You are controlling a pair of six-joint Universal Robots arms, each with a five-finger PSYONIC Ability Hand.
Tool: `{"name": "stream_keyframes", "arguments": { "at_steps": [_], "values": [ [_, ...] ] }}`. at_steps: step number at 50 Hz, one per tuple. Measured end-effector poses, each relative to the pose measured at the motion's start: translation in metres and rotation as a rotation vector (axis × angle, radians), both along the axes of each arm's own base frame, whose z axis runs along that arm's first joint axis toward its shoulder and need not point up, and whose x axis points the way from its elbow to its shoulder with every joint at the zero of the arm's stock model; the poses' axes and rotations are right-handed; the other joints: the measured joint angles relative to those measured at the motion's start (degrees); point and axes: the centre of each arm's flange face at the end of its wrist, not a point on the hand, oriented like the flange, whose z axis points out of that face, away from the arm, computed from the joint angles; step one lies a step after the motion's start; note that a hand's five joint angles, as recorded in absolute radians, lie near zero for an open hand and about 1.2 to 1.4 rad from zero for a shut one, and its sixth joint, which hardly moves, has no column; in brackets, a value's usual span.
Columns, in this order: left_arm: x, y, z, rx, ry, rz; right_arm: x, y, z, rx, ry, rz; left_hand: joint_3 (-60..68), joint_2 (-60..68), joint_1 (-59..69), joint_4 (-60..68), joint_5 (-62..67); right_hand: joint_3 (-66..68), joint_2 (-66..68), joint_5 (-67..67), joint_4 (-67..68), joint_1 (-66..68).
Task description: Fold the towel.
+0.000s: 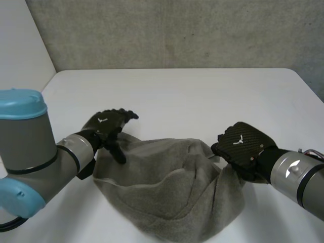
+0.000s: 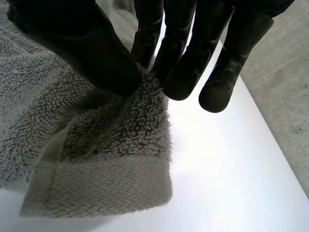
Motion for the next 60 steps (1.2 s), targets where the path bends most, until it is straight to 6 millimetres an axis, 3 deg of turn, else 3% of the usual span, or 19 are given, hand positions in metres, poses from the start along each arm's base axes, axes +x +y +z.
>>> {"name": "stream_keyframes", "arguments": {
  "at_steps": [8, 18, 27, 38, 43, 47, 49, 56, 60],
  "values": [
    [0.001, -0.003, -0.025, 0.028, -0.124, -0.052, -0.003, 0.005, -0.013, 0.006, 0.003, -0.006, 4.7, 4.7, 4.5, 4.7, 4.6, 0.0, 0.0, 0.0, 0.0, 0.0],
    [0.02, 0.009, -0.022, 0.059, -0.168, -0.033, -0.012, -0.005, -0.02, -0.008, -0.002, -0.055, 17.5, 17.5, 17.3, 17.5, 17.4, 0.0, 0.0, 0.0, 0.0, 0.0],
    [0.04, 0.03, -0.023, 0.123, -0.195, -0.012, -0.017, -0.011, -0.021, -0.013, -0.003, -0.08, 18.5, 18.5, 18.3, 18.6, 18.4, 0.0, 0.0, 0.0, 0.0, 0.0],
    [0.055, 0.037, -0.035, 0.143, -0.247, -0.065, -0.017, -0.011, -0.022, -0.01, -0.012, -0.083, 18.4, 18.6, 18.5, 18.7, 18.7, 0.0, 0.0, 0.0, 0.0, 0.0],
    [0.056, 0.036, -0.041, 0.151, -0.261, -0.078, -0.017, -0.011, -0.02, 0.001, -0.036, -0.095, 29.8, 29.8, 30.1, 29.9, 29.6, 0.0, 0.0, 0.0, 0.0, 0.0],
    [0.055, 0.034, -0.045, 0.146, -0.262, -0.081, -0.017, -0.011, -0.018, -0.001, -0.053, -0.102, 49.3, 49.5, 49.7, 49.6, 49.4, 0.0, 0.0, 0.0, 0.0, 0.0],
    [0.053, 0.033, -0.045, 0.13, -0.258, -0.085, -0.017, -0.011, -0.015, -0.011, -0.062, -0.105, 53.7, 54.0, 52.8, 53.9, 53.3, 0.0, 0.0, 0.0, 0.0, 0.0],
    [0.045, 0.032, -0.04, 0.074, -0.246, -0.105, -0.016, -0.015, 0.003, -0.053, -0.118, -0.122, 56.3, 56.4, 54.6, 56.6, 55.5, 0.0, 0.0, 0.0, 0.0, 0.0],
    [0.037, 0.028, -0.021, -0.002, -0.223, -0.112, -0.015, -0.016, 0.028, -0.121, -0.191, -0.129, 56.6, 56.6, 54.6, 56.7, 55.8, 0.0, 0.0, 0.0, 0.0, 0.0]
  ]
}}
